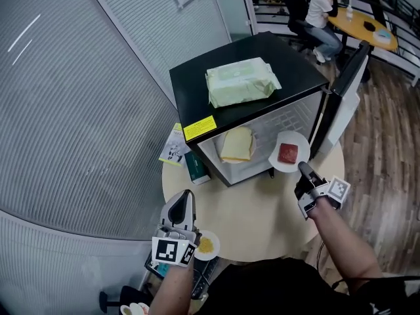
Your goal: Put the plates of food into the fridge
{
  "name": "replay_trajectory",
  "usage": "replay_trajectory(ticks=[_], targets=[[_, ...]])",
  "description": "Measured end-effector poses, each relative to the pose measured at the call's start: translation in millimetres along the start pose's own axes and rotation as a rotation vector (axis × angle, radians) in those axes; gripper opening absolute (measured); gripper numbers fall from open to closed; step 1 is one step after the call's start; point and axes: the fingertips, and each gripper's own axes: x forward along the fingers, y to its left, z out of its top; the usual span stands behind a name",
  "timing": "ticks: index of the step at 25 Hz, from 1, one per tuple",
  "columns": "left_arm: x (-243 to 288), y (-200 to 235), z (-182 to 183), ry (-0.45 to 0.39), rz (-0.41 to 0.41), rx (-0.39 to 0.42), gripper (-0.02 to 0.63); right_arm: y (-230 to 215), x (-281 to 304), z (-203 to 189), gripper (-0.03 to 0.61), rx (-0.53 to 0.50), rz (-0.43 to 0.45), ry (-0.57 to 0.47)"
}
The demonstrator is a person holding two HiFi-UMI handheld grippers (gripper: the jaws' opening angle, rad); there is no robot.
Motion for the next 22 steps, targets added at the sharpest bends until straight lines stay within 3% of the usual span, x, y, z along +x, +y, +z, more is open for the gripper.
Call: replay_trajectory(ticks=[6, 22], targets=[[-4, 11, 2, -0.003, 0.083, 0.025, 0.005, -14, 24, 11, 0.021, 0.025, -0.01, 0.018], [-18, 36, -23, 0.086, 0.191, 0.016, 0.005, -32, 77, 28, 0.021, 0.066, -0.027, 0.001]])
